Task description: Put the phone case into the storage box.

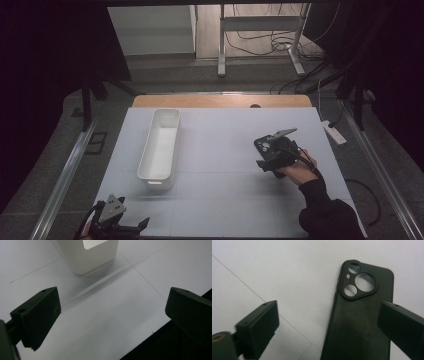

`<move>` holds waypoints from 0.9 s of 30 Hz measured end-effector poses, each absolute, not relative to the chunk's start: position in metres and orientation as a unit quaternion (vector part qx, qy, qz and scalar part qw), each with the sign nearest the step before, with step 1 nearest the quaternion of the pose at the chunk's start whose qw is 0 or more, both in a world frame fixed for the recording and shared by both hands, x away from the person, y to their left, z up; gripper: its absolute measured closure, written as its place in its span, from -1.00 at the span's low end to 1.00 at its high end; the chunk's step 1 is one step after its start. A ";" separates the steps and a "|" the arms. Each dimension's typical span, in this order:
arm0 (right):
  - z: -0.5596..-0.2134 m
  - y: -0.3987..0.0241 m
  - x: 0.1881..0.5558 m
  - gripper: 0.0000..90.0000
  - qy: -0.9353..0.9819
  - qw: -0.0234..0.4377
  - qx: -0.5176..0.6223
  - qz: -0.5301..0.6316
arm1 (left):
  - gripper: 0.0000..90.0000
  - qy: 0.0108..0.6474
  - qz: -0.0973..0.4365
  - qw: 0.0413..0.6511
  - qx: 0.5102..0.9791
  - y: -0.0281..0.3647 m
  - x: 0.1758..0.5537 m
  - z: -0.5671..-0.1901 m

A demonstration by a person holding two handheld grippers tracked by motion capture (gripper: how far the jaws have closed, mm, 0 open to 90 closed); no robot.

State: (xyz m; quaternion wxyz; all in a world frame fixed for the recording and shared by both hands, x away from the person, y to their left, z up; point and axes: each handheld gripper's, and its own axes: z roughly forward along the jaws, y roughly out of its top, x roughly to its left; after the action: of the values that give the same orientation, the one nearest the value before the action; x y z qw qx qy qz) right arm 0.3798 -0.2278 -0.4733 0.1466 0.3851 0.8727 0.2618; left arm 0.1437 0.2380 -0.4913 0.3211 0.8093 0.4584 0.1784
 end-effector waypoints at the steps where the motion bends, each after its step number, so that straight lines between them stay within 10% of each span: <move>1: -0.474 -0.229 0.381 -0.99 0.873 0.144 0.386 0.262 | -0.97 0.458 0.178 0.321 0.810 0.238 0.144 -0.491; 27: -0.474 -0.260 0.400 -1.00 0.847 0.142 0.453 0.240 | -0.97 0.456 0.179 0.319 0.811 0.237 0.144 -0.492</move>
State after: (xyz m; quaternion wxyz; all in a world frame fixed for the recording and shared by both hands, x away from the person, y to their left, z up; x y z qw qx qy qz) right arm 0.3995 -0.2604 -0.4737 0.1416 0.4535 0.8466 0.2401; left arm 0.1440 0.2370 -0.4915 0.3187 0.8113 0.4563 0.1787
